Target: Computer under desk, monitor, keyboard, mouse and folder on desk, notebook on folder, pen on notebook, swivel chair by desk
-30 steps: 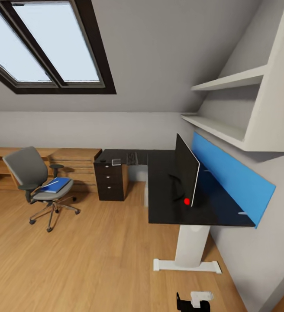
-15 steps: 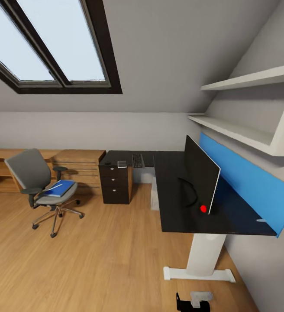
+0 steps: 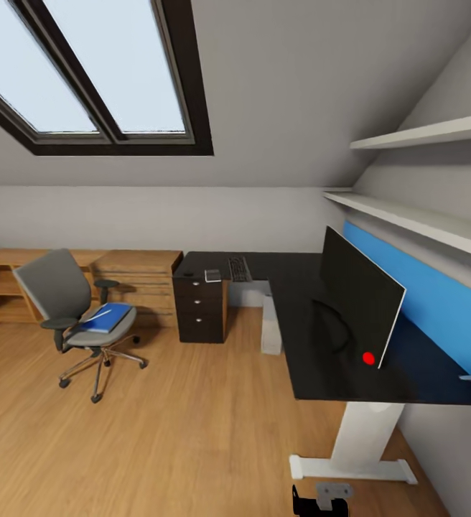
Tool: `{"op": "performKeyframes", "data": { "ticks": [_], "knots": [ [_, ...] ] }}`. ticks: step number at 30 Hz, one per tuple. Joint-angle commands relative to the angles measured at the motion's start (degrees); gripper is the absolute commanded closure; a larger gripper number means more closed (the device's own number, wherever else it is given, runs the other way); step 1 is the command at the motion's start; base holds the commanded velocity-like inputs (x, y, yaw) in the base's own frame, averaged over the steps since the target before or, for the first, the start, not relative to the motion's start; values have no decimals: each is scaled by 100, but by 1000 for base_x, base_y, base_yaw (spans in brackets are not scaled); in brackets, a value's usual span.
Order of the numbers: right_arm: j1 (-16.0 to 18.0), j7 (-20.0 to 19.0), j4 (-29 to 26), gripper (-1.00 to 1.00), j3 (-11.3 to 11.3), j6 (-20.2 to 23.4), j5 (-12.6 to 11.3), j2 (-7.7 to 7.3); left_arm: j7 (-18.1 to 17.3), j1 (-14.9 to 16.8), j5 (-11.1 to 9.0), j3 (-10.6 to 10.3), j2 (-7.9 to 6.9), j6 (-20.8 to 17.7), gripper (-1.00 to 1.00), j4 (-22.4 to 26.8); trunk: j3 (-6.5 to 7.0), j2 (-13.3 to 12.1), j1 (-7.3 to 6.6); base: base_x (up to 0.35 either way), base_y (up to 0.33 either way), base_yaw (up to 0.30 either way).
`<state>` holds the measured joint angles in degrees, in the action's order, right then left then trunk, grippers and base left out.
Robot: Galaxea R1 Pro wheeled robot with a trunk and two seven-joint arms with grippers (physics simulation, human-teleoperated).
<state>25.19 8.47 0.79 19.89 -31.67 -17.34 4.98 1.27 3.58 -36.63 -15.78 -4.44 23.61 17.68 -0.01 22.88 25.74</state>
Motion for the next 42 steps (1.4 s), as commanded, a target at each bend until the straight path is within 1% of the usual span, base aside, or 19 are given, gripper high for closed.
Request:
{"op": "performKeyframes", "data": {
  "ticks": [1,23,35,42],
  "knots": [
    [3,31,8,-100,50,-15,-28,3,13,2,-46,-48,-5,20,-100,-2,-2,4,4,179,266,0],
    [3,25,15,-100,51,-15,-30,6,13,2,-46,-48,-5,20,-100,-2,-2,4,4,179,259,0],
    [3,23,12,-100,50,-15,-32,4,13,2,-46,-48,-5,12,-100,-2,-13,4,4,185,153,-32],
    [3,23,14,-100,50,-15,-32,3,13,2,-46,-48,-5,12,-100,-2,-15,4,4,281,60,-8]
  ]
}}
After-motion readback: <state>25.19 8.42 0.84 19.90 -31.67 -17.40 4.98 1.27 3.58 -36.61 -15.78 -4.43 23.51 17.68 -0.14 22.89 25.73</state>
